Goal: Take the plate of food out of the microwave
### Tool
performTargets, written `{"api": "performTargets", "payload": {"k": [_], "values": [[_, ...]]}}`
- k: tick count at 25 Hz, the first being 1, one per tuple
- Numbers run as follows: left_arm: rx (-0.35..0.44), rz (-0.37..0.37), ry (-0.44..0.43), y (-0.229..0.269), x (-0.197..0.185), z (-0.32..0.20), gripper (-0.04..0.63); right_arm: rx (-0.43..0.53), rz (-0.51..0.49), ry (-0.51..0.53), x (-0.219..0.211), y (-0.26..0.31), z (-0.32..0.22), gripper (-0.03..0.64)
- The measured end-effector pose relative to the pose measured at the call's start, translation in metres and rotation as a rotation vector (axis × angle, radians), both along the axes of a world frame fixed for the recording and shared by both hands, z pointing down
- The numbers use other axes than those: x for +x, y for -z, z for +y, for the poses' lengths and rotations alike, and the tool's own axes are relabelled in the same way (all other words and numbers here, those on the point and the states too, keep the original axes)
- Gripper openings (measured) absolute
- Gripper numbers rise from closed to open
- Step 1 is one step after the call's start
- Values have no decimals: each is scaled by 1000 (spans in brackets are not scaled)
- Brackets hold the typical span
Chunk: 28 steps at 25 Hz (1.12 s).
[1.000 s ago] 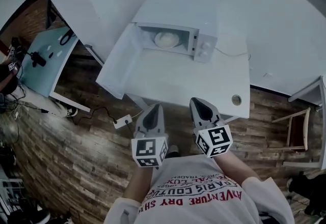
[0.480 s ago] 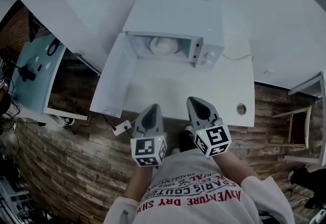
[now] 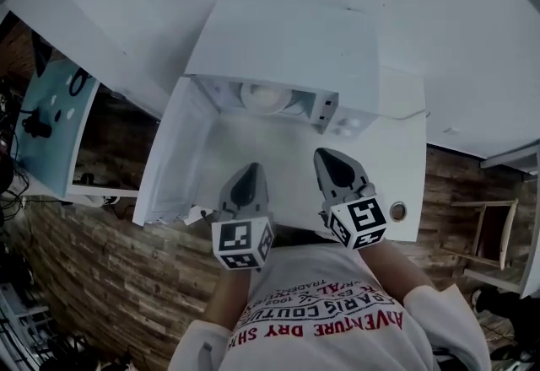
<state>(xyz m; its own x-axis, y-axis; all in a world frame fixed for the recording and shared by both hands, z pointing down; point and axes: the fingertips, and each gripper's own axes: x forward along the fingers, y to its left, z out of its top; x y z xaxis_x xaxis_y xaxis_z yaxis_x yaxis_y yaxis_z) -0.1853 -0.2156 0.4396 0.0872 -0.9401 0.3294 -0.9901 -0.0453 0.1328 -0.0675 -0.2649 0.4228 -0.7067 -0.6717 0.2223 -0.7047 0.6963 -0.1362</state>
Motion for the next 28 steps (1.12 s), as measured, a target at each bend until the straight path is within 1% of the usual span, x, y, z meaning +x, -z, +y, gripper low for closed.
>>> {"api": "performTargets", "payload": {"k": [5, 8, 11, 12, 16, 18, 20, 25, 26, 28], "values": [[-19, 5, -2, -16, -1, -31, 6, -32, 3, -25, -1, -12, -34, 12], [-41, 3, -21, -28, -10, -51, 6, -42, 10, -34, -9, -17, -48, 12], [-72, 39, -37, -45, -23, -72, 6, -51, 31, -48, -19, -24, -59, 12], [-67, 60, -44, -47, -26, -77, 6, -57, 39, -54, -22, -27, -62, 12], [2, 112, -73, -49, -31, -97, 8, -99, 73, -97, -29, -41, -76, 12], [-12, 181, -76, -59, -37, -103, 8, -125, 73, -108, -37, -48, -80, 12], [-42, 262, -53, -73, -46, -109, 8, -145, 76, -110, -44, -56, -80, 12], [-80, 400, -5, -100, -64, -129, 14, -168, 125, -128, -52, -73, -81, 12], [-93, 444, -1, -106, -64, -133, 44, -176, 132, -134, -52, -76, -81, 12], [-137, 541, 3, -120, -62, -141, 79, -193, 136, -144, -54, -83, -80, 12]]}}
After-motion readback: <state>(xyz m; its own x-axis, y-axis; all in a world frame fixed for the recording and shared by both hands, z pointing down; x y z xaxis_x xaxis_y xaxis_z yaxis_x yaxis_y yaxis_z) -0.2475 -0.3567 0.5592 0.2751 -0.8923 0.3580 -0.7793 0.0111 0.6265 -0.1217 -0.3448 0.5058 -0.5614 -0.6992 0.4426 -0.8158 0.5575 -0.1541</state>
